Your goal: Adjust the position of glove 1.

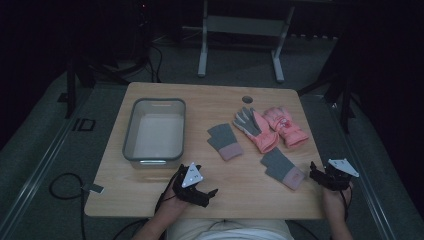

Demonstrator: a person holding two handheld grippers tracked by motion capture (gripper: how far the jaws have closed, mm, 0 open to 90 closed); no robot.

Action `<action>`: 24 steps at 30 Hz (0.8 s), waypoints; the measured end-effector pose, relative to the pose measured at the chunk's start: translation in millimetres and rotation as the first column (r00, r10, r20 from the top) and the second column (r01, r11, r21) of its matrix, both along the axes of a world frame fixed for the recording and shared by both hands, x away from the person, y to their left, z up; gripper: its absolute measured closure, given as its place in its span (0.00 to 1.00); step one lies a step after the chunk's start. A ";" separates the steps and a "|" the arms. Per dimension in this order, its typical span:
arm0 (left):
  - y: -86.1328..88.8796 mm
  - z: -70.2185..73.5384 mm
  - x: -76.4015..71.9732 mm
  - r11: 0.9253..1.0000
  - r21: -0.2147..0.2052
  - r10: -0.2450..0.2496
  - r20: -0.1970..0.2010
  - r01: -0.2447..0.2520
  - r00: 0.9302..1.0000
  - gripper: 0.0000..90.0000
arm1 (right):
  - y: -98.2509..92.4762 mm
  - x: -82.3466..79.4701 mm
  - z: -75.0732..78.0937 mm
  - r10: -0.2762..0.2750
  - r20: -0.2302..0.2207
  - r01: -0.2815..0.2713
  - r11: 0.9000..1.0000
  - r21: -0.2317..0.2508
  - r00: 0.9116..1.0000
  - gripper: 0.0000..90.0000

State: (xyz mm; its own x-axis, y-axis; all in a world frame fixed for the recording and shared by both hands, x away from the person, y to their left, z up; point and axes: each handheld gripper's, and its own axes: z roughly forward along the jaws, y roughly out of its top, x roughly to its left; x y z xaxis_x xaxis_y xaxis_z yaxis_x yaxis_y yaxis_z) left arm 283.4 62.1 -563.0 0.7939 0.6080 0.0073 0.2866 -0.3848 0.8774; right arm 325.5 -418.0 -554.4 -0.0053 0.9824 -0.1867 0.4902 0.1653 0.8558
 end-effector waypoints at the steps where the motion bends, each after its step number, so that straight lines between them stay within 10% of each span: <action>1: 0.5 0.1 0.1 1.000 -0.003 0.001 -0.001 -0.001 1.000 0.00 | 0.0 0.0 -0.1 -0.001 0.000 0.001 1.000 -0.003 1.000 0.16; 15: 0.2 0.2 -0.7 1.000 0.000 -0.005 0.005 0.005 1.000 0.00 | 0.2 2.3 2.3 -0.014 -0.014 0.014 0.999 -0.031 1.000 0.15; 24: 0.5 0.2 -0.6 1.000 0.000 -0.002 0.004 0.002 1.000 0.00 | 2.9 3.7 32.7 -0.013 -0.022 0.014 0.999 0.039 1.000 0.15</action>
